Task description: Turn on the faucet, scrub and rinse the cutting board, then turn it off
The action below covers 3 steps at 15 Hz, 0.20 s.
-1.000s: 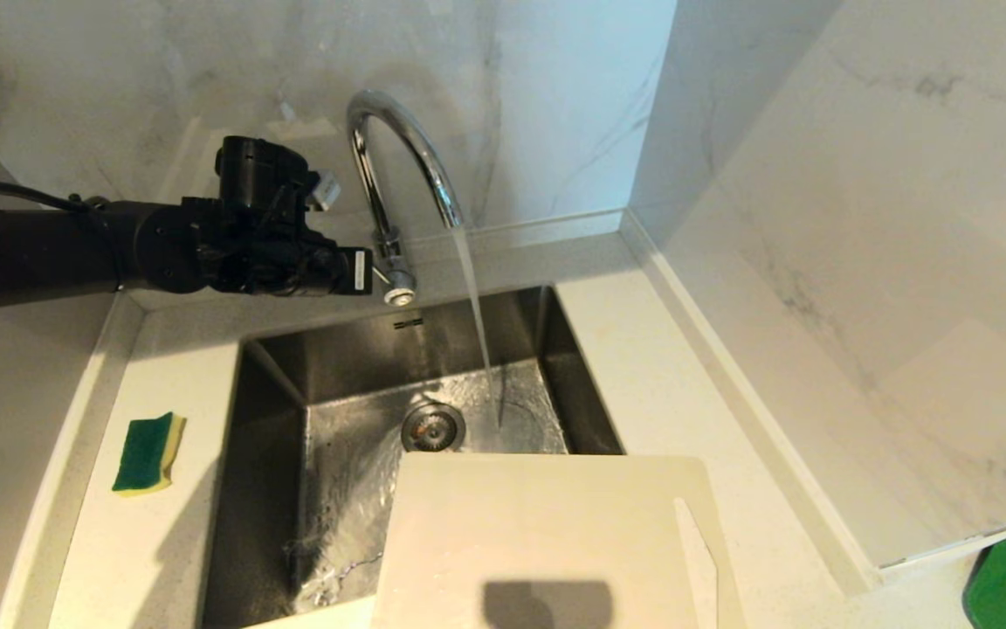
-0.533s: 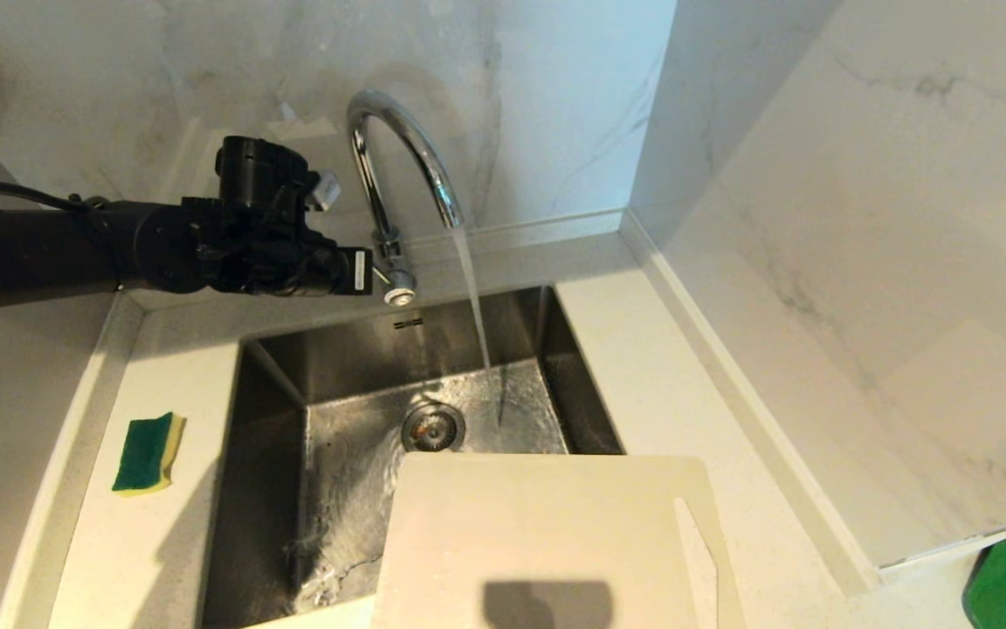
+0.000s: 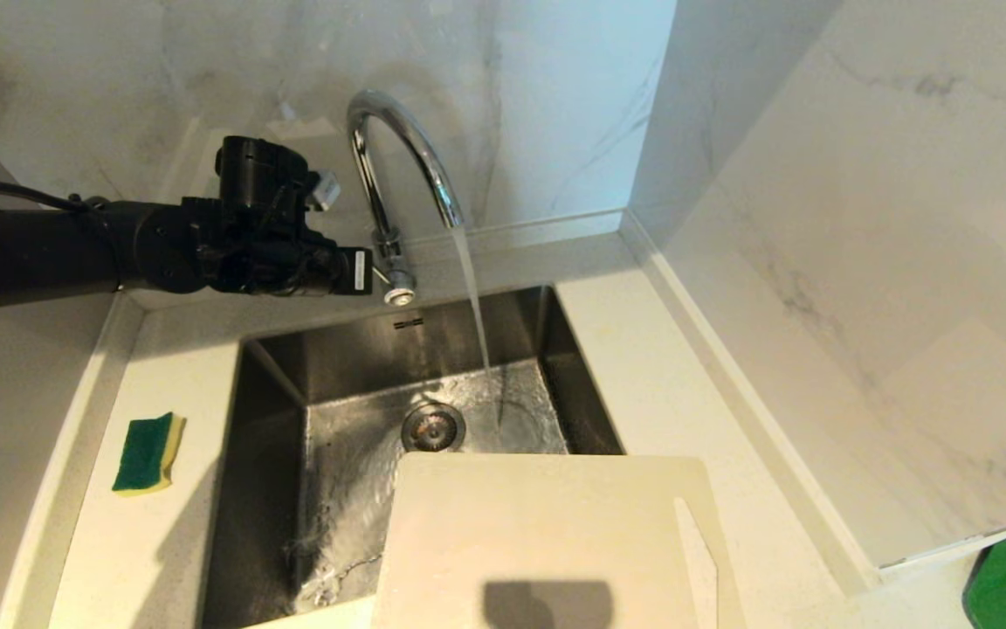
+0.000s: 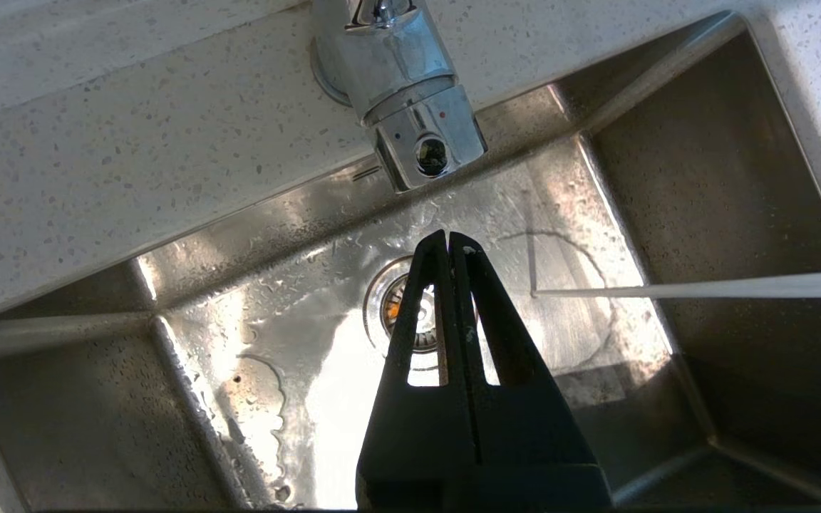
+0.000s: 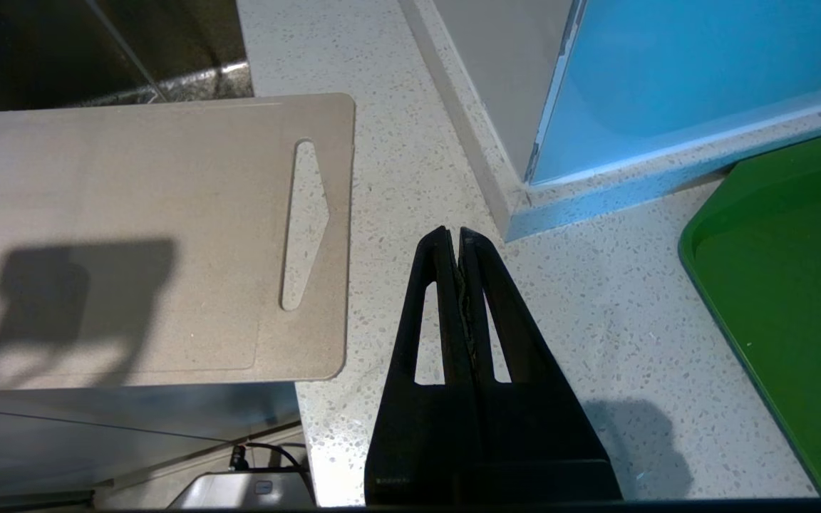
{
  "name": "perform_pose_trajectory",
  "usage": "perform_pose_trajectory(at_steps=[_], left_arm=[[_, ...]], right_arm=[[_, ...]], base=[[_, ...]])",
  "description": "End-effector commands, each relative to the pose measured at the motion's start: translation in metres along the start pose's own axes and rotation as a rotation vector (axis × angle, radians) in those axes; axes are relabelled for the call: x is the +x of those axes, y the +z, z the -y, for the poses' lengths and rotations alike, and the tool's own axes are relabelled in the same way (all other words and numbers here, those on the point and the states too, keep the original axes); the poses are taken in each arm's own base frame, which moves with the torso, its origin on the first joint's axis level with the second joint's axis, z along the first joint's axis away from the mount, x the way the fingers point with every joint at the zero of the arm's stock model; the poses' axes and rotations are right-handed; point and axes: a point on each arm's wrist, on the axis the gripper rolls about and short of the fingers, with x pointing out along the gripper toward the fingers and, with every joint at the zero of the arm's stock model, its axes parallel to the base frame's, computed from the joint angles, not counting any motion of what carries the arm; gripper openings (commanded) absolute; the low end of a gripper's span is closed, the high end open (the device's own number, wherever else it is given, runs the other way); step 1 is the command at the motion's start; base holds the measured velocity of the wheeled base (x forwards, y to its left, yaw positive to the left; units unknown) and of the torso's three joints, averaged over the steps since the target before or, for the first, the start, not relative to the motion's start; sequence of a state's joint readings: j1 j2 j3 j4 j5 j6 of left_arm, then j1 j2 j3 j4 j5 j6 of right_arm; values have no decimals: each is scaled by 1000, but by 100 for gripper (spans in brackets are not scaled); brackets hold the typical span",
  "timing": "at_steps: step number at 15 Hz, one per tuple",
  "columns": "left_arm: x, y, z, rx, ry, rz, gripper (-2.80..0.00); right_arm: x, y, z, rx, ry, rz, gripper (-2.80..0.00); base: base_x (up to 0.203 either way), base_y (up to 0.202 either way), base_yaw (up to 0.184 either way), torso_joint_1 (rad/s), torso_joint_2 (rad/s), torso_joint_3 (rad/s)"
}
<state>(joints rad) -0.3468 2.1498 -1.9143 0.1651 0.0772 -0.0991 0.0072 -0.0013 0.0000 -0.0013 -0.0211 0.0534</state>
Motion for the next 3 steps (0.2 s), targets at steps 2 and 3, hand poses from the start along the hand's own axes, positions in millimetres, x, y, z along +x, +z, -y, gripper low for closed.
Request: perform_pose_trajectory(at_steps=[2, 3], left_arm=[[0, 0, 0, -1, 1, -1, -280], [0, 0, 0, -1, 1, -1, -280]], right_arm=[[0, 0, 0, 0, 0, -1, -280], [0, 0, 0, 0, 0, -1, -280]], base=[[0, 0, 0, 0, 0, 0], [0, 0, 0, 0, 0, 0]])
